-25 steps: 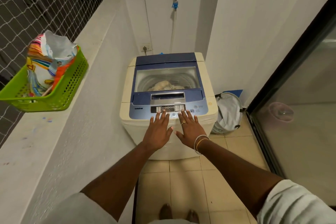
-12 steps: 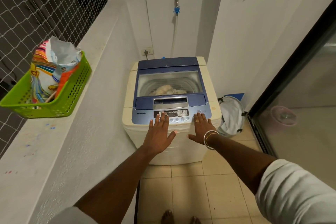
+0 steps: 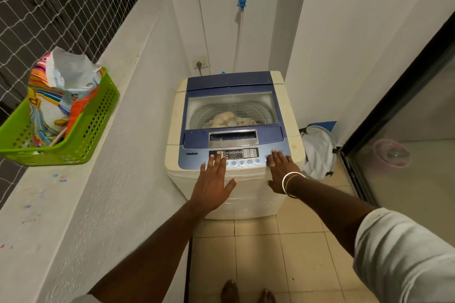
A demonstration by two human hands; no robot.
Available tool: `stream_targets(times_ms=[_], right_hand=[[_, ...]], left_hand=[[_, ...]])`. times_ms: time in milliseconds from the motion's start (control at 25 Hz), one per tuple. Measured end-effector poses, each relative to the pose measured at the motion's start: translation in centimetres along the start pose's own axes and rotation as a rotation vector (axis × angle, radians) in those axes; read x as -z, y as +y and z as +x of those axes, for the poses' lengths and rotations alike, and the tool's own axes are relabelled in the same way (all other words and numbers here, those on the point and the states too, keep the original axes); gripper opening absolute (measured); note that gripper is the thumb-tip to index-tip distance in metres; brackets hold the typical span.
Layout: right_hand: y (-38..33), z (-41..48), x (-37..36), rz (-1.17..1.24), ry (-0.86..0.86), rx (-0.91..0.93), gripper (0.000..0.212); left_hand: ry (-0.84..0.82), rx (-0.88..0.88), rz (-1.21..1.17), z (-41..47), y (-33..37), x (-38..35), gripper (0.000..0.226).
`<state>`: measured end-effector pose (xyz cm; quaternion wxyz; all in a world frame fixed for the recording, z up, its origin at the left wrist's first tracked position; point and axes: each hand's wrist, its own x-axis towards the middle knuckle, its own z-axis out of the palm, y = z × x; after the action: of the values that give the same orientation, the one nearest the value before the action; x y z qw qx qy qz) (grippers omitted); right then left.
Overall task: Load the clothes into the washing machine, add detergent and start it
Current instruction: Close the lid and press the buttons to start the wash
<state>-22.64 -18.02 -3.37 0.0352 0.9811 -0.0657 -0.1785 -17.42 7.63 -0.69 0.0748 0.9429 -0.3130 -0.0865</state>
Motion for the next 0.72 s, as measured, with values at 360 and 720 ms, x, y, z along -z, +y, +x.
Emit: stream_targets(times_ms=[360, 720], right_hand=[[0.1, 0.9, 5.2, 0.077, -0.075, -0.018, 0.055], [-1.5, -2.4, 0.7, 0.104, 0.032, 0.052, 0.075]], left_hand=[[-0.01, -0.001, 0.0, -0.6, 0.2, -0.1, 0.078], [-0.034, 0.013, -0.014, -2.9, -0.7, 0.1, 0.079]])
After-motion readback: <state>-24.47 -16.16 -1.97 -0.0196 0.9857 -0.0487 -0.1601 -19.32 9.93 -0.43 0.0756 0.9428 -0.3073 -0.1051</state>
